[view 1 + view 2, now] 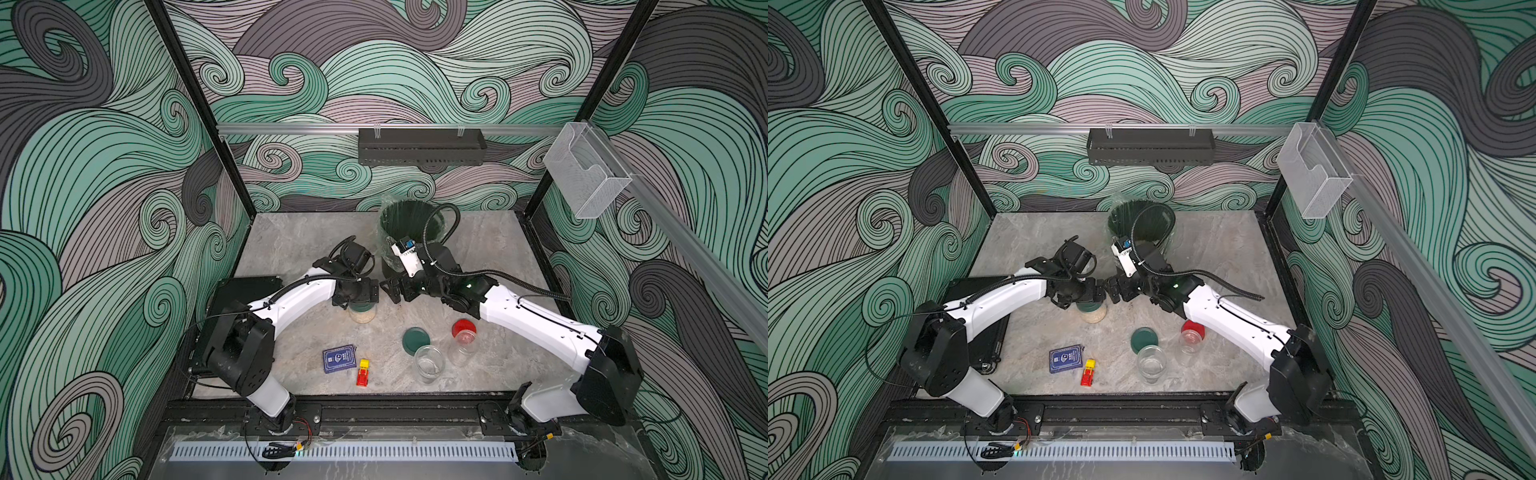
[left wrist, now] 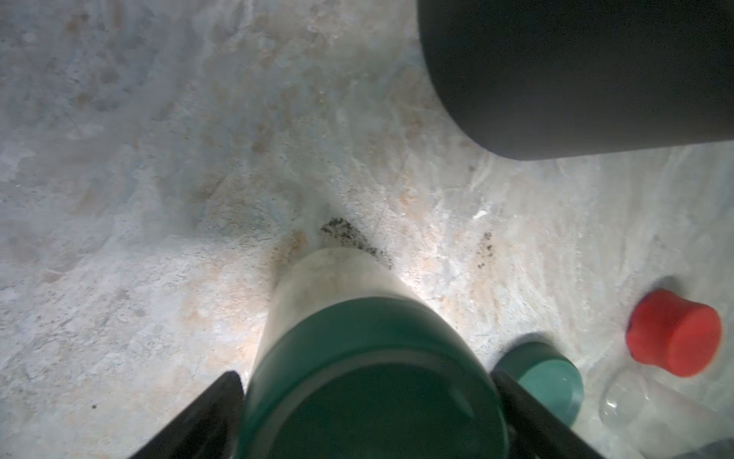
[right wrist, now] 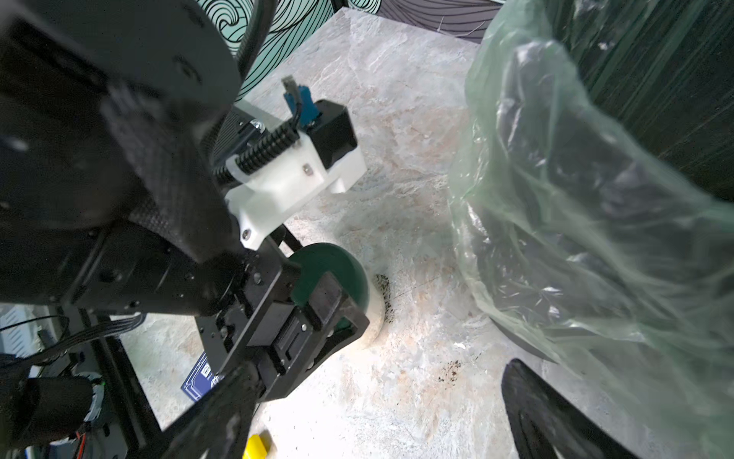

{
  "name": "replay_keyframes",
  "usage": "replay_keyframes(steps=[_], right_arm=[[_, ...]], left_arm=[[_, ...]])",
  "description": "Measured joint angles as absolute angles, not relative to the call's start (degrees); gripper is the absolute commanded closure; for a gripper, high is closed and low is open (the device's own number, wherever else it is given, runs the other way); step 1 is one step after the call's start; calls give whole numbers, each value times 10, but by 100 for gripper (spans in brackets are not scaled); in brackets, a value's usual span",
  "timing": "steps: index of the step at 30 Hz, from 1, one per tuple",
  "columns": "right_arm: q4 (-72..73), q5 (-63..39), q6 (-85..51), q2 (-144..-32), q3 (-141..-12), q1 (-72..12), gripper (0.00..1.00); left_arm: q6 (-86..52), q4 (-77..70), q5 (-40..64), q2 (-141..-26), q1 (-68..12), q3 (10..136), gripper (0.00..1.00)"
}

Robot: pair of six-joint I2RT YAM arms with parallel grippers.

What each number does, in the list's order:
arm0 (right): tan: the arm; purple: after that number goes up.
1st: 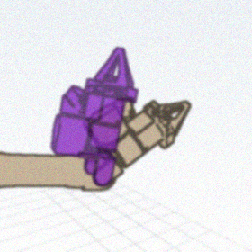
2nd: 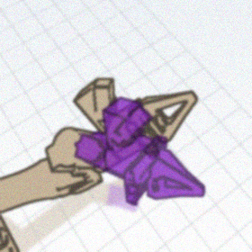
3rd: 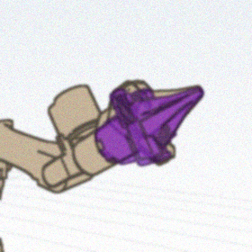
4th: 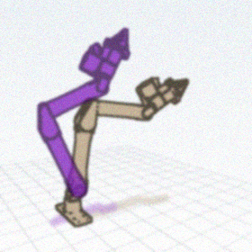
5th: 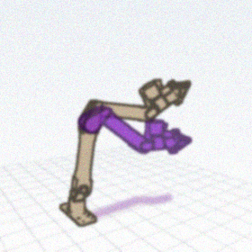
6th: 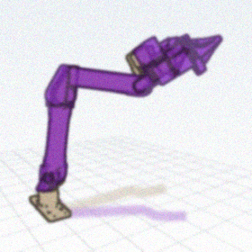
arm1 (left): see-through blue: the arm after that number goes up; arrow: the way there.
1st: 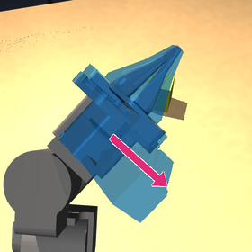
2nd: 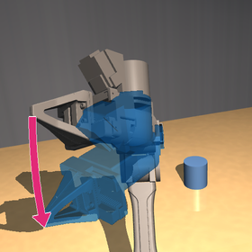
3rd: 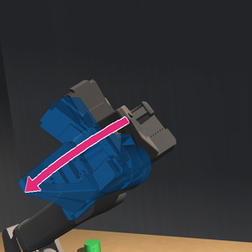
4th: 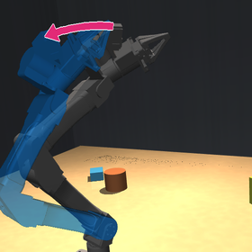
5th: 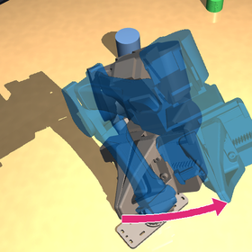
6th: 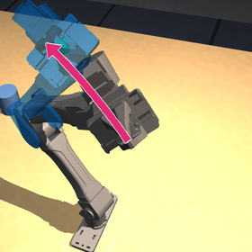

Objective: Empty expired oatmeal from jars
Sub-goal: Place the jar at the center of the board, then pick up the jar from the center of the board.

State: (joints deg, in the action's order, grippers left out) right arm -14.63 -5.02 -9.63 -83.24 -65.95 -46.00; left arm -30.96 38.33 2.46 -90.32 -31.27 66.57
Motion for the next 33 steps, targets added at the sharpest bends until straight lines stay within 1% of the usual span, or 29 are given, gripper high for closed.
replay_keyframes(steps=[4, 7, 10, 12, 14, 16, 17, 18, 25, 33], right_arm=[[-165, -56, -92, -828, -660, -473, 5], [-186, -52, -86, -819, -660, -484, 9], [-229, -45, -93, -818, -676, -492, 13], [-258, -33, -97, -826, -696, -498, 14], [-281, -14, -100, -844, -723, -507, 13], [-297, 2, -101, -868, -749, -519, 10], [-305, 9, -101, -883, -764, -527, 4], [-310, 15, -101, -897, -775, -534, 1], [-337, 43, -91, -992, -840, -568, 1], [-347, 43, -69, -1081, -900, -569, 1]], left_arm=[[-305, 382, 40, -897, -312, 671, 3], [-304, 387, 41, -891, -312, 677, 3], [-297, 401, 34, -859, -299, 677, 2], [-291, 404, 30, -821, -274, 677, 1], [-286, 402, 27, -777, -230, 677, 1], [-282, 403, 21, -746, -196, 677, 1], [-278, 404, 17, -735, -182, 677, 1], [-276, 405, 14, -729, -175, 677, 1], [-269, 412, 11, -721, -170, 650, 1], [-266, 422, 11, -723, -157, 639, 1]])
